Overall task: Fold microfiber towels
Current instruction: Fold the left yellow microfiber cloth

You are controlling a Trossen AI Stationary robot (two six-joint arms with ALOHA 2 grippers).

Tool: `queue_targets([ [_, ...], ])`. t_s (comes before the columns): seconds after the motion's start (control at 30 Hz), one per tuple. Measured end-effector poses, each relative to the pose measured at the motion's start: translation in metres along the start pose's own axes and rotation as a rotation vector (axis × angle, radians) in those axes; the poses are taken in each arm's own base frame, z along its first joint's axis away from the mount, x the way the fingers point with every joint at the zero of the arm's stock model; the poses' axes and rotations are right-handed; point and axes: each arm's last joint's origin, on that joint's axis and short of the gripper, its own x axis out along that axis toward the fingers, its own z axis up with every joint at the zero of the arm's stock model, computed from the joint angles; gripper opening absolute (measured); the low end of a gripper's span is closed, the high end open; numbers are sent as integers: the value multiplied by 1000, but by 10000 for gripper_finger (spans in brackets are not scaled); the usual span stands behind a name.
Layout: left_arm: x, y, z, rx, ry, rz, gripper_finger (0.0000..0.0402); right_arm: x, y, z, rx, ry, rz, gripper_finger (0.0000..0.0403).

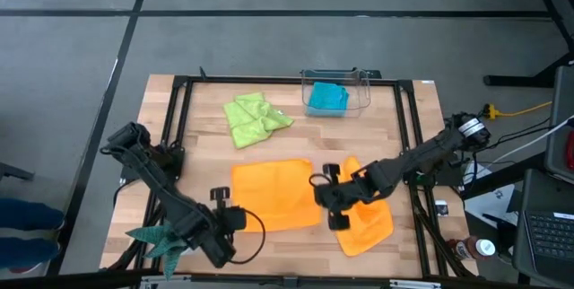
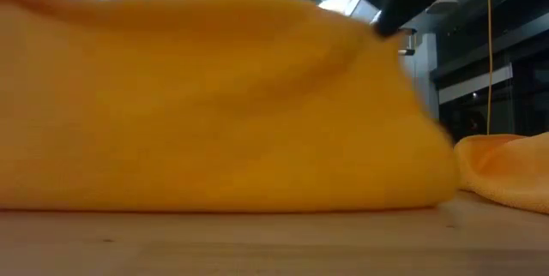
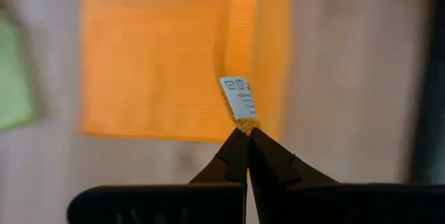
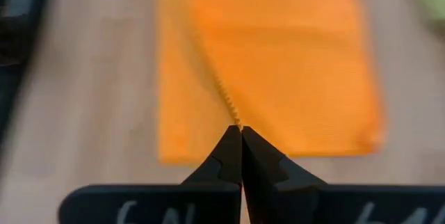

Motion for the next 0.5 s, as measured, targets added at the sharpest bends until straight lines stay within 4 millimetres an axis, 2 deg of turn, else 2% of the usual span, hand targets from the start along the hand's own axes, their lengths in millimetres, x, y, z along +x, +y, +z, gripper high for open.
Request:
queue_targets([
  [0.13, 10, 16, 3, 27, 47, 155, 0, 9, -23, 5, 18, -11, -109, 0],
  [0.23, 21, 25, 8, 25, 83, 223, 0, 24, -37, 6, 28, 24, -149, 0],
  [0.37, 44, 39, 5, 11, 132, 295, 0, 49, -53, 2, 31, 98, -203, 0],
  [0.5, 69, 54, -5, -8, 193, 366, 0, 65, -67, 1, 56, 120, -273, 6],
])
